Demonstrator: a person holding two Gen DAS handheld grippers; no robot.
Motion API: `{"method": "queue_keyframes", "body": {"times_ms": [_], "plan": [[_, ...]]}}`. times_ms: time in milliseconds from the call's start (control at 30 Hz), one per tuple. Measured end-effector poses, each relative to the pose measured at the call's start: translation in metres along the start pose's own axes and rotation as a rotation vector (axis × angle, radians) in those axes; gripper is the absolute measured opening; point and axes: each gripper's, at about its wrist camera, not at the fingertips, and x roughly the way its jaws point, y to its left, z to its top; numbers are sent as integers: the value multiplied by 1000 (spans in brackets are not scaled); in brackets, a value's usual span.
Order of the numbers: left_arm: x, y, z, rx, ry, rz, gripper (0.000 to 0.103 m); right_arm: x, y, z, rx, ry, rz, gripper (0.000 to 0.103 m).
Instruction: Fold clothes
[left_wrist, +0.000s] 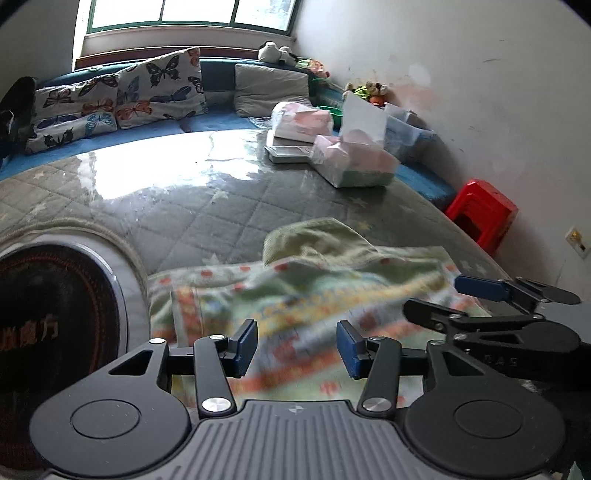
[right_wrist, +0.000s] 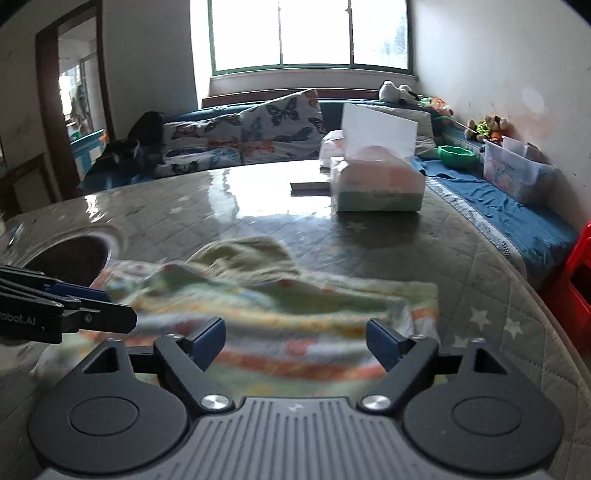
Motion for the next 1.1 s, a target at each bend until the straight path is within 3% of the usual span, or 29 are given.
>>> {"method": "queue_keyframes", "body": {"times_ms": [200, 433, 600, 767, 1100], "plan": [[-19, -6, -27, 15, -16, -13, 51, -21, 15, -22, -38, 2, -13, 91], [-17, -12, -47, 78, -30, 30, 52, -26, 17, -39, -26, 3, -38, 92], [-32, -6, -46, 55, -64, 24, 53, -35, 14, -36, -21, -15, -22, 92], [-26, 8, -52, 20, -42, 52, 54, -28, 13, -45, 3, 10, -15, 92], [-31, 19, -48, -35, -38, 86, 63, -22, 39, -25, -81, -6, 47, 97]]}}
